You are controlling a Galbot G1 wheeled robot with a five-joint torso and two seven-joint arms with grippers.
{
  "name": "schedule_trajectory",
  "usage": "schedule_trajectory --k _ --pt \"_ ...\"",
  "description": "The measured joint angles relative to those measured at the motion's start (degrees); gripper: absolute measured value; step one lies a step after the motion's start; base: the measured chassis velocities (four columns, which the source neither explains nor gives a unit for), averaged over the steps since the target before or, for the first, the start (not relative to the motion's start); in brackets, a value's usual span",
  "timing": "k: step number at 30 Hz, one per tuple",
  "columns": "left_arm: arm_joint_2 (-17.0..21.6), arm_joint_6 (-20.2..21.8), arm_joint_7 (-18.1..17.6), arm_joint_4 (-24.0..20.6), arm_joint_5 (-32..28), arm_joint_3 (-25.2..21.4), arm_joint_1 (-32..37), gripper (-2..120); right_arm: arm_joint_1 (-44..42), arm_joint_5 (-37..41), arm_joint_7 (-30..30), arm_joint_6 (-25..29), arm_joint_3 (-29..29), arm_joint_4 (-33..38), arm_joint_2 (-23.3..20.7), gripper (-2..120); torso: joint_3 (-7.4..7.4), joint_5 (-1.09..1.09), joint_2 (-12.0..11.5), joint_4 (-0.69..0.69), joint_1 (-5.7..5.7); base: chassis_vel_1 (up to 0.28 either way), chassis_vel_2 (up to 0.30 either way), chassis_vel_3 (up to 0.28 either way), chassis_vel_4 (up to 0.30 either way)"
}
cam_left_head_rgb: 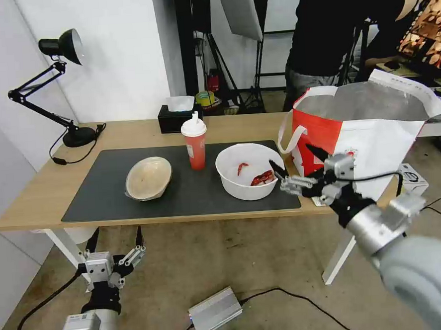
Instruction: Pick up the trash from the table and place it into the takeout bag.
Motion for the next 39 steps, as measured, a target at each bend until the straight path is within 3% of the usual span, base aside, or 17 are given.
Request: schedule_trajectory --k 4,8,10,12,18,23,39 --pt "-0.5 0.0 0.0 0.0 0.1 0.0 -0.1 100 8.3 7.1 -1.5 -1.8 -3.7 -2.2 -3.7 100 0.00 -0.01 0.0 0.02 0.00 0.000 0.000 0.000 0.000" --pt "-0.7 0.0 0.0 0.0 0.2 -0.2 -0.2 100 18.0 18.3 -3.2 -9.5 -9.7 -4.7 -7.3 100 0.00 -0.01 0.0 0.01 0.00 0.000 0.000 0.000 0.000" --pt "-0.7 0.0 0.0 0.0 0.1 -0.2 -0.2 100 20.9 20.3 -3.8 -11.6 -11.6 -5.5 -7.9 100 0.00 -0.01 0.0 0.00 0.00 0.000 0.000 0.000 0.000" --pt "-0.7 0.0 0.0 0.0 0.0 -0.4 -0.2 100 25.8 21.0 -8.1 -13.5 -15.1 -7.7 -9.0 100 0.00 -0.01 0.0 0.02 0.00 0.000 0.000 0.000 0.000" --pt "-0.7 0.0 -0.1 0.2 -0.2 -0.7 -0.2 100 35.5 16.7 -17.8 -16.2 -22.0 -12.2 -10.8 100 0.00 -0.02 0.0 0.02 0.00 0.000 0.000 0.000 0.000" --pt "-0.7 0.0 -0.1 0.3 -0.2 -0.8 -0.3 100 37.1 10.7 -23.1 -18.2 -24.0 -14.5 -11.6 100 0.00 -0.01 0.0 0.00 0.00 0.000 0.000 0.000 0.000" --pt "-0.8 0.0 -0.2 1.1 -0.3 -0.5 -0.7 100 42.6 -4.8 -33.2 -18.2 -31.2 -22.2 -12.3 100 0.00 -0.01 0.0 0.01 0.00 0.000 0.000 0.000 0.000"
